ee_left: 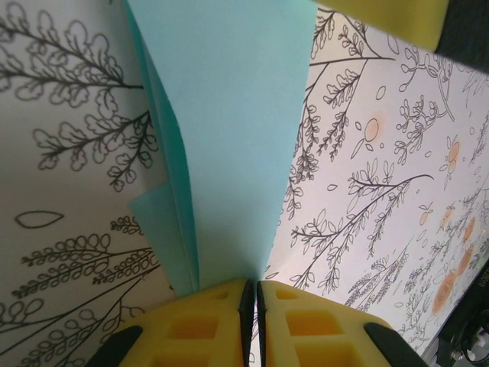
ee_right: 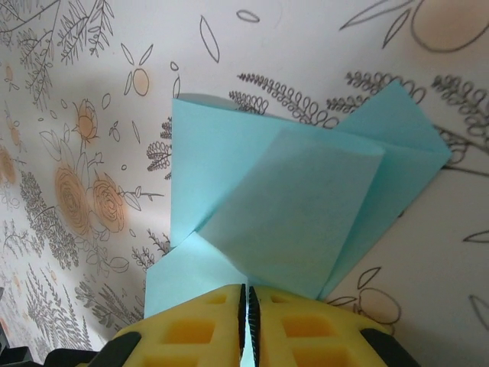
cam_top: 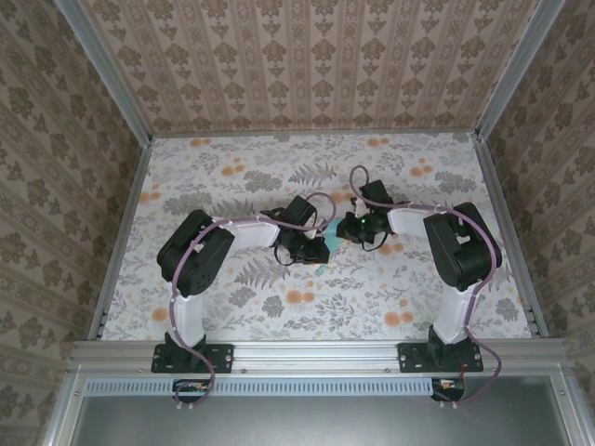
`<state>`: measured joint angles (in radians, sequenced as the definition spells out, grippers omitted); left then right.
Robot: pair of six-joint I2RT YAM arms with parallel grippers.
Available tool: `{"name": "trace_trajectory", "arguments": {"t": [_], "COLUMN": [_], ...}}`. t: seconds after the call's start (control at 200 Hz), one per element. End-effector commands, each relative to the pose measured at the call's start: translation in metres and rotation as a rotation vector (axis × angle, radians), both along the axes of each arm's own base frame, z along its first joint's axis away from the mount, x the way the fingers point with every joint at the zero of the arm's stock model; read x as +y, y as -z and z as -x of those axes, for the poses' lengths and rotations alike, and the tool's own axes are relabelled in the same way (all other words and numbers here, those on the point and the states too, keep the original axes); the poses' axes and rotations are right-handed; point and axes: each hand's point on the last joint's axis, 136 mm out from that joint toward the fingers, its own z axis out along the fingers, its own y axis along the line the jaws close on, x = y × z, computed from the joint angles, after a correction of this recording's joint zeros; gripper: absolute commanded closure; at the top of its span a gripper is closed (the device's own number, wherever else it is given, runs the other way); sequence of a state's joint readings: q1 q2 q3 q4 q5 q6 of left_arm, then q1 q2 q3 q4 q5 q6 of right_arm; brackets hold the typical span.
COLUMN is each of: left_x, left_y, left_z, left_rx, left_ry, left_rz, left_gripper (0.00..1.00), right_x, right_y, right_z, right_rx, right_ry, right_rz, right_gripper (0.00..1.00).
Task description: Fold a paper plane with a square sheet of paper (fold left side to right side)
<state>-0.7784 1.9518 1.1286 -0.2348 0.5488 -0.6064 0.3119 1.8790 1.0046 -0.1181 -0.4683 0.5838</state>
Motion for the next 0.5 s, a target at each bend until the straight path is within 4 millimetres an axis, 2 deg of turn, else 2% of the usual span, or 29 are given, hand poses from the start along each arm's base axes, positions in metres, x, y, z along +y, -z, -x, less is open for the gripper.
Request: {"name": "trace_trajectory", "arguments": {"t": [0.0, 0.495], "left_x": [0.035, 0.036], "left_y": [0.046, 0.047], "left_z": [0.035, 0.036], "left_rx": [0.143, 0.149], "left_ry": [0.004, 0.005], "left_rz": [-0.197, -0.2], "left_gripper": [0.85, 0.85], "right_x": [-0.032, -0.053], "right_y": [0.008, 0.007], "right_z": [-0.026, -0.049], "right_rx": [-0.043, -0.05], "right_ry": [0.077, 0.108], "right_rz": [0.101, 0.116], "right_gripper": [0.85, 0.85]}}
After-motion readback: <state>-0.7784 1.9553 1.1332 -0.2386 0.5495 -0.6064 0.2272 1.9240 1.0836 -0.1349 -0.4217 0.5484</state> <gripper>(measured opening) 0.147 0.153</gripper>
